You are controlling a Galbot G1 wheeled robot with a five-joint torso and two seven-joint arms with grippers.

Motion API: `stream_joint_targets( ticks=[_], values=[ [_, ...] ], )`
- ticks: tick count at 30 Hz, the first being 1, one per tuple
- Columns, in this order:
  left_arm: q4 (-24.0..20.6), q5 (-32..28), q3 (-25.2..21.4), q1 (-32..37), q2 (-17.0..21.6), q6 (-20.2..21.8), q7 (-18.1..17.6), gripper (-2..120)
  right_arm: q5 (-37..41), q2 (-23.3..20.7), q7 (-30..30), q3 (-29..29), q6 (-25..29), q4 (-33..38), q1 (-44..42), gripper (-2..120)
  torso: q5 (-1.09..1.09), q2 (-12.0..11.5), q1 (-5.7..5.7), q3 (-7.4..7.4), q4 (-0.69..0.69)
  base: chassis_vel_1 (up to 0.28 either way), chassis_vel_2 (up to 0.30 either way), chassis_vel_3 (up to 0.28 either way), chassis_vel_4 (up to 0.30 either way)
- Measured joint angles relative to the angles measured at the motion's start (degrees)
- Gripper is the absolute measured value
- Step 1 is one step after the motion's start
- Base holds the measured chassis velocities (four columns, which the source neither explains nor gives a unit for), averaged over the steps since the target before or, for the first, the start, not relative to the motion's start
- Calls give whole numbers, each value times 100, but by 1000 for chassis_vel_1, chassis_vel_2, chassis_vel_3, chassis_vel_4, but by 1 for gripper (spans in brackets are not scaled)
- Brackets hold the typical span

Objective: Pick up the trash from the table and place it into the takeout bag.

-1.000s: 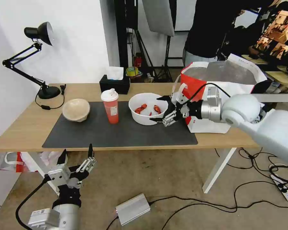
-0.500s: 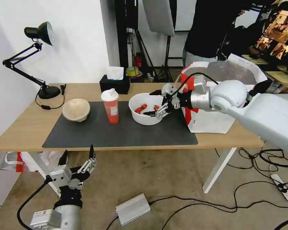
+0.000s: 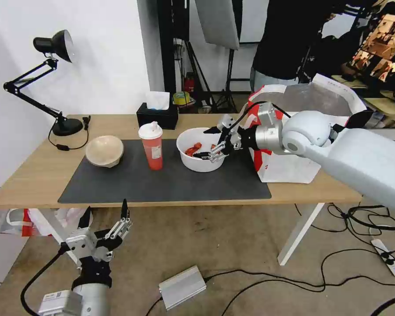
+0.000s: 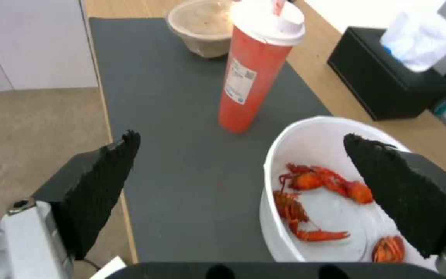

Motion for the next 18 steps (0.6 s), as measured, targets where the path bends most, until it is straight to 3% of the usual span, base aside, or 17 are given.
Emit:
stream_joint_targets(
  ticks=[8, 18],
  values=[
    [41, 85, 61, 21, -1, -8, -1, 95, 439, -137, 70, 29, -561, 74, 7, 100, 0, 0, 0, 0, -1, 0, 0, 0, 0],
    [100, 114, 93, -4, -1, -20, -5, 95, 671, -167, 80, 14, -859, 111, 160, 100, 0, 0, 0, 0, -1, 0, 0, 0, 0]
  ],
)
